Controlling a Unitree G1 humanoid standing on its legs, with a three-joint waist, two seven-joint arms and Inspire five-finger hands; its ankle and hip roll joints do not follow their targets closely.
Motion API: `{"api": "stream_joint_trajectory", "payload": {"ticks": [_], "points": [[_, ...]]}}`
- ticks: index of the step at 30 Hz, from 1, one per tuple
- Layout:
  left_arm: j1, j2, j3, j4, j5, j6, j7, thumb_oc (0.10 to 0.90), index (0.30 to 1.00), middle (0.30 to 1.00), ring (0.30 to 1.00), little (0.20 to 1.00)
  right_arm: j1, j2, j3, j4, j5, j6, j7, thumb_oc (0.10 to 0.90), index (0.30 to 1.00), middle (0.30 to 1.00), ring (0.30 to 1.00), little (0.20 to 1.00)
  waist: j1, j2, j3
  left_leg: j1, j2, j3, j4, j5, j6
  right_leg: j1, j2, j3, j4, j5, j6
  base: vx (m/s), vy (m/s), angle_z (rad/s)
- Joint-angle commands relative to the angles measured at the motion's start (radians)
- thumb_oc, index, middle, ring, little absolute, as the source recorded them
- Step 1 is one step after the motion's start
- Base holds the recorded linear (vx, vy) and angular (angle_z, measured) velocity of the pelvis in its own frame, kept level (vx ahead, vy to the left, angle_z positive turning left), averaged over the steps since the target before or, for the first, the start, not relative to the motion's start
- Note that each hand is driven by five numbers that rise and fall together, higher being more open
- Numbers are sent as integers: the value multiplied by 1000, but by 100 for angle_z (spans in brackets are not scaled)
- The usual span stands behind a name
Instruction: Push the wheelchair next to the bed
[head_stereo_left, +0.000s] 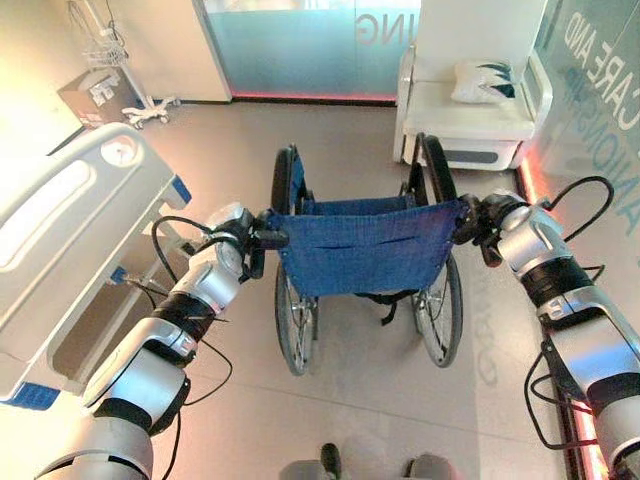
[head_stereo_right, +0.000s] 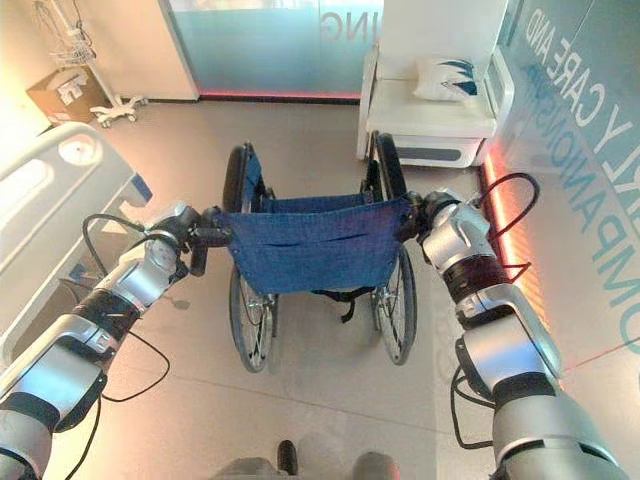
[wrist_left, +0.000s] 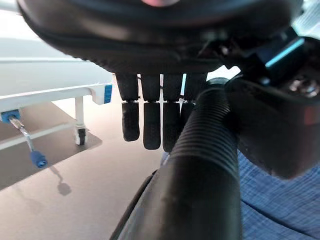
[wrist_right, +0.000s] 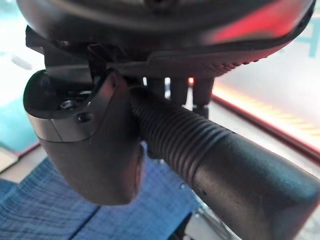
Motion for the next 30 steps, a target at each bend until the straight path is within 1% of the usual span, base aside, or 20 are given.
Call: {"api": "stream_joint_trajectory", "payload": {"ticks": [1, 2, 4, 6, 9, 11, 13, 14, 15, 17, 19, 21, 22, 23, 24, 26, 27, 28, 29, 30], "points": [[162, 6, 78, -22, -54, -141, 55, 400, 300, 300, 300, 300, 180, -24, 105, -20, -52, -170, -54, 400, 300, 300, 300, 300, -19, -48, 42, 49, -61, -30, 63, -136, -13, -36, -11, 22, -371, 336, -10, 439, -307, 13], [158, -6, 82, -16, -75, -166, 81, 400, 300, 300, 300, 300, 175, -21, 96, -21, -55, -172, -54, 400, 300, 300, 300, 300, -37, -64, 51, 73, -71, -55, 73, -175, -13, -50, -27, 37, -533, 372, 6, 458, -347, 23], [146, -16, 81, -2, -94, -196, 95, 400, 300, 300, 300, 300, 154, -27, 84, 3, -48, -179, -54, 400, 300, 300, 300, 300, -45, -71, 56, 75, -63, -60, 102, -208, -5, -43, -29, 63, -598, 389, 14, 396, -356, 47], [135, -21, 80, 14, -96, -213, 97, 400, 300, 300, 300, 300, 130, -35, 80, 32, -14, -184, -53, 400, 300, 300, 300, 300, -46, -77, 52, 63, -50, -54, 135, -226, -4, -37, -25, 68, -581, 370, 14, 259, -381, 60], [141, -33, 82, 35, -124, -227, 96, 400, 300, 300, 300, 300, 122, -38, 87, 65, 29, -190, -42, 400, 300, 300, 300, 300, -47, -83, 32, 61, -1, -36, 199, -246, -29, -38, -13, 58, -486, 308, 12, 362, -383, 43], [160, -47, 76, 33, -124, -215, 100, 400, 300, 300, 300, 300, 166, -36, 86, 51, 60, -188, -39, 400, 300, 300, 300, 300, -62, -86, 6, 104, 63, -12, 200, -243, -60, -39, 1, 34, -442, 274, -7, 527, -371, 37], [175, -60, 70, 29, -121, -203, 107, 400, 300, 300, 300, 300, 203, -30, 79, 42, 66, -198, -47, 400, 300, 300, 300, 300, -69, -88, -15, 116, 102, 5, 201, -220, -81, -24, 16, 22, -442, 257, -24, 396, -291, 30], [179, -63, 66, 32, -111, -192, 99, 400, 300, 300, 300, 300, 223, -28, 70, 33, 66, -202, -52, 400, 300, 300, 300, 300, -74, -90, -28, 110, 136, 21, 224, -178, -98, -9, 30, 9, -446, 237, -43, 326, -263, 29], [178, -65, 63, 35, -107, -190, 94, 400, 300, 300, 300, 300, 229, -27, 66, 31, 73, -204, -57, 400, 300, 300, 300, 300, -77, -91, -33, 108, 147, 26, 233, -161, -105, -2, 35, 4, -451, 232, -50, 327, -268, 42], [161, -76, 48, 69, -103, -182, 76, 400, 300, 300, 300, 300, 237, -25, 62, 29, 85, -201, -52, 400, 300, 300, 300, 300, -87, -86, -49, 105, 181, 32, 281, -90, -130, 18, 62, -10, -460, 206, -78, 273, -212, 22], [149, -88, 38, 104, -99, -190, 69, 400, 300, 300, 300, 300, 235, -28, 64, 38, 89, -200, -44, 400, 300, 300, 300, 300, -91, -89, -57, 95, 189, 23, 318, -50, -140, 35, 80, -14, -471, 193, -96, 281, -174, 1], [144, -98, 27, 131, -94, -206, 71, 400, 300, 300, 300, 300, 231, -35, 72, 51, 93, -200, -37, 400, 300, 300, 300, 300, -91, -91, -66, 84, 182, 11, 363, -18, -147, 58, 100, -19, -482, 176, -117, 316, -143, 1], [143, -101, 21, 145, -101, -218, 77, 400, 300, 300, 300, 300, 231, -37, 78, 52, 95, -198, -36, 400, 300, 300, 300, 300, -87, -97, -71, 58, 158, -3, 393, -2, -145, 75, 111, -17, -489, 164, -129, 278, -73, 2], [144, -105, 20, 150, -100, -223, 81, 400, 300, 300, 300, 300, 232, -37, 82, 50, 98, -195, -38, 400, 300, 300, 300, 300, -79, -97, -66, 36, 143, -15, 406, -11, -137, 91, 121, -12, -491, 155, -132, 442, -61, 4], [146, -106, 20, 153, -99, -226, 89, 400, 300, 300, 300, 300, 226, -34, 96, 45, 102, -192, -35, 400, 300, 300, 300, 300, -54, -101, -49, -31, 80, -45, 401, -44, -106, 125, 139, 11, -489, 140, -131, 408, -28, 18], [143, -103, 25, 152, -109, -230, 104, 400, 300, 300, 300, 300, 207, -22, 109, 50, 100, -192, -37, 400, 300, 300, 300, 300, -33, -99, -29, -78, 35, -39, 327, -56, -86, 160, 160, 30, -491, 126, -121, 428, 19, 24], [139, -101, 29, 147, -105, -233, 106, 400, 300, 300, 300, 300, 200, -14, 112, 48, 99, -188, -44, 400, 300, 300, 300, 300, -17, -93, -16, -107, 21, -32, 274, -39, -90, 190, 174, 33, -497, 116, -117, 372, 52, 12], [136, -98, 30, 143, -105, -236, 106, 400, 300, 300, 300, 300, 197, -8, 114, 45, 101, -184, -50, 400, 300, 300, 300, 300, -4, -86, -8, -138, 12, -30, 237, -14, -97, 210, 186, 35, -504, 110, -116, 368, 60, -9], [132, -93, 29, 133, -110, -237, 112, 400, 300, 300, 300, 300, 193, 2, 118, 34, 99, -175, -61, 400, 300, 300, 300, 300, 21, -77, 11, -206, 5, -37, 196, 48, -112, 251, 204, 49, -519, 100, -116, 481, 108, -19], [131, -83, 34, 115, -114, -228, 118, 400, 300, 300, 300, 300, 180, 9, 127, 19, 85, -170, -70, 400, 300, 300, 300, 300, 59, -64, 31, -306, 10, -58, 129, 143, -131, 297, 225, 76, -535, 86, -118, 496, 137, -28]]}}
